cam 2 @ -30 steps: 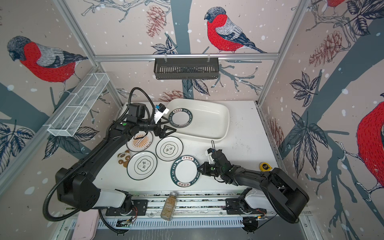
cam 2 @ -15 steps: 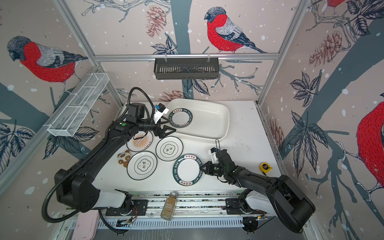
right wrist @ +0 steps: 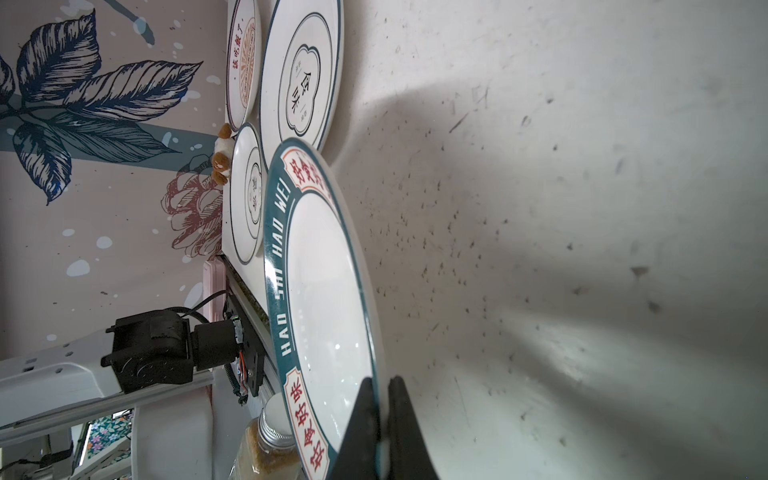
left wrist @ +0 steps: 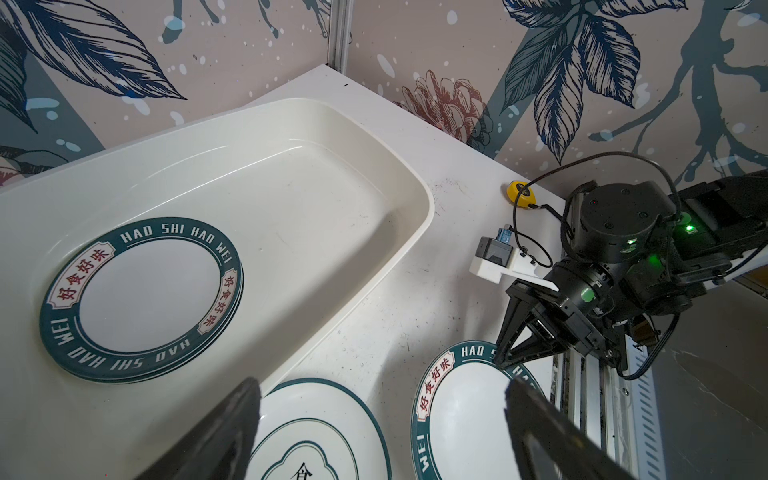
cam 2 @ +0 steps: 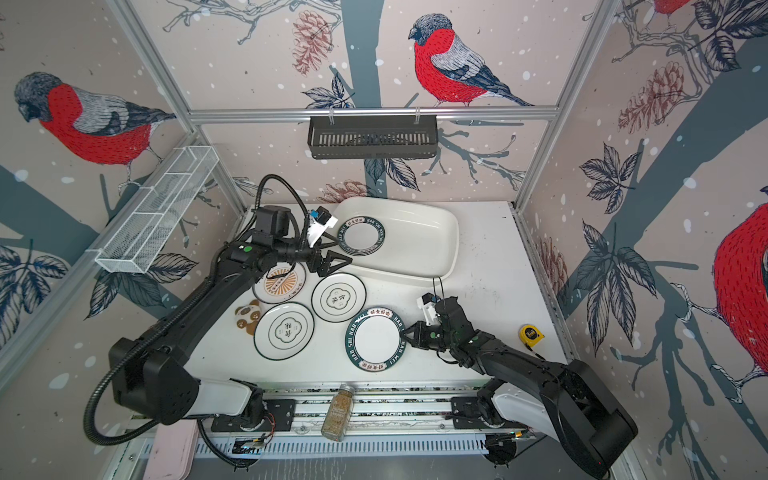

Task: Place the plates into the plastic bin on the countertop
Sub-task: 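Lift the green-rimmed plate with the right gripper and carry it over the bin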

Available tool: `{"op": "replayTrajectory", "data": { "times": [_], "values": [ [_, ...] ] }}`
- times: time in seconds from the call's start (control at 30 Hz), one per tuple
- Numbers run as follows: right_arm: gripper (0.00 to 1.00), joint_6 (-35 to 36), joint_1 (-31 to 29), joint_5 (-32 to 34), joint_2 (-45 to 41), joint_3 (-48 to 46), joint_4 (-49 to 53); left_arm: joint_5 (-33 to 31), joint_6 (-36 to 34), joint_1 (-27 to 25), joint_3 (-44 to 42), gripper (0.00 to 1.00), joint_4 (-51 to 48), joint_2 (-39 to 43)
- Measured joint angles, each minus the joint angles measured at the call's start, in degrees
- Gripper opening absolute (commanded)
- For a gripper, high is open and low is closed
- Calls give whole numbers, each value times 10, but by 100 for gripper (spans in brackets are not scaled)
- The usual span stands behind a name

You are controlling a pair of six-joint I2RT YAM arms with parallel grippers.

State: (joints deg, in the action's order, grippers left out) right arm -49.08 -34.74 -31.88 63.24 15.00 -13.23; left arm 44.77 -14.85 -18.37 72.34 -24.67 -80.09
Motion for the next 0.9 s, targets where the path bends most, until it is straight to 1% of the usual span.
{"op": "replayTrajectory", "data": {
  "times": [0.27,0.53,0.9],
  "values": [
    [1,22,2,-9,2,30,33,-15,1,0,4,91,0,1],
    [1,43,4,-16,-18,63,77,-18,9,0,24,91,0,-5],
    [1,62,30,-37,-21,113,111,-31,9,0,39,91,-14,6]
  ]
}}
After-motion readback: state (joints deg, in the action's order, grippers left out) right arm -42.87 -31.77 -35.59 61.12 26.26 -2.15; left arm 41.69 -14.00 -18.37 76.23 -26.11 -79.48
